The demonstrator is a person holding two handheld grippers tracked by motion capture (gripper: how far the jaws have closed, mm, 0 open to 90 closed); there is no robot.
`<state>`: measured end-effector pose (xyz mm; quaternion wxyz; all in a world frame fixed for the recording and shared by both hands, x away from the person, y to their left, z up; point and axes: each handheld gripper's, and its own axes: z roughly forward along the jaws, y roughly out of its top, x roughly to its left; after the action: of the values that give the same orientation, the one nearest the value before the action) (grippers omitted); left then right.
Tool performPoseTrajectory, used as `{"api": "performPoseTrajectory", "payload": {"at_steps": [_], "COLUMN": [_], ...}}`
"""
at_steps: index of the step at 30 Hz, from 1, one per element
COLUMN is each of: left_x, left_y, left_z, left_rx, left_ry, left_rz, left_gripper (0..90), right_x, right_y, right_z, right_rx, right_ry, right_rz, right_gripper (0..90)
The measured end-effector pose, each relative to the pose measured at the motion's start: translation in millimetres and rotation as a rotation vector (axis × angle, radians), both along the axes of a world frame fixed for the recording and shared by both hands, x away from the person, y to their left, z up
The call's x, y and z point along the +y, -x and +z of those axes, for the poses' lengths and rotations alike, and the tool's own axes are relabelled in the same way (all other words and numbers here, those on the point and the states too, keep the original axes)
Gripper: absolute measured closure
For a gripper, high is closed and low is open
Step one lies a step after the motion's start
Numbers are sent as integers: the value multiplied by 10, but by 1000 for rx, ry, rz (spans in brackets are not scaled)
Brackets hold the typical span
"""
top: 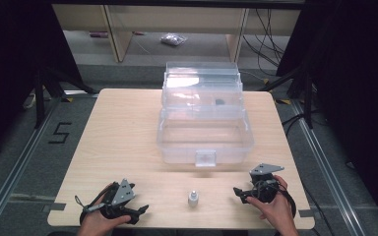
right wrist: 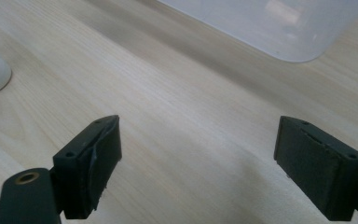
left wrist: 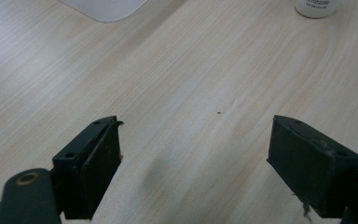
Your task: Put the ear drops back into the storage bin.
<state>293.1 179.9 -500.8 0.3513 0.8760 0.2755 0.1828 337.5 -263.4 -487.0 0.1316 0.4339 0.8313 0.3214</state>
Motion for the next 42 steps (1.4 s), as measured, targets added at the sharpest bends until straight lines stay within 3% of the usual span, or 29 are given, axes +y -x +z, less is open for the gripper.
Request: {"api": "performPoseTrajectory", "payload": {"at_steps": [2, 3, 4, 5, 6, 11, 13, 15, 16, 17, 20, 22, 23, 24, 27, 28, 31, 32, 36, 38, 42], "left_x": [-14, -6, 0, 0, 0, -4, -3, 0, -10, 0, 0, -2, -15, -12, 5, 4, 9, 10, 13, 15, 11], "left_y": [13, 8, 1, 1, 4, 6, 6, 1, 7, -3, 4, 3, 10, 10, -5, -4, -8, -7, -8, -20, -10], "left_z": [-2, 2, 4, 3, 3, -1, 0, -2, -8, -4, -2, -10, -16, -15, -5, -7, -10, -6, -8, -10, -12], "left_rx": [7, 5, 1, 2, 7, 6, 6, 3, 7, 2, 6, 10, 14, 13, 3, 4, 2, 1, 2, -1, 8], "left_ry": [27, 19, 7, 9, 15, 22, 18, 12, 33, 12, 20, 24, 45, 39, 12, 14, 5, 14, 11, 5, 6], "left_rz": [11, 5, 7, 7, 5, 11, 9, 10, 15, 12, 11, 25, 28, 27, 15, 15, 16, 18, 17, 18, 16], "left_gripper": [164, 164, 164, 164, 164, 164, 164, 164, 164, 164, 164, 164, 164, 164, 164, 164, 164, 165, 164, 165, 165], "right_x": [6, 11, 33, 47, 57, 133, 167, 198, 208, 217, 262, 297, 308, 335, 410, 432, 496, 524, 581, 668, 764], "right_y": [-1, -7, 13, 7, 15, 44, 59, 63, 70, 68, 90, 112, 108, 122, 136, 150, 159, 189, 188, 201, 195], "right_z": [10, 1, 14, -10, 12, 39, 60, 43, 71, 70, 89, 104, 114, 118, 132, 155, 145, 193, 212, 254, 265], "right_rx": [9, 1, 28, 1, 29, 44, 71, 55, 83, 80, 77, 82, 73, 91, 84, 106, 78, 108, 104, 132, 106], "right_ry": [17, 20, 8, 4, 15, 18, 30, 33, 41, 49, 54, 56, 76, 67, 94, 98, 103, 109, 130, 153, 180], "right_rz": [13, 23, 4, 15, 23, 44, 53, 67, 74, 87, 97, 113, 140, 133, 181, 185, 208, 235, 243, 266, 329], "right_gripper": [157, 157, 157, 157, 157, 159, 160, 163, 163, 163, 167, 170, 170, 171, 187, 193, 198, 199, 203, 219, 236]}}
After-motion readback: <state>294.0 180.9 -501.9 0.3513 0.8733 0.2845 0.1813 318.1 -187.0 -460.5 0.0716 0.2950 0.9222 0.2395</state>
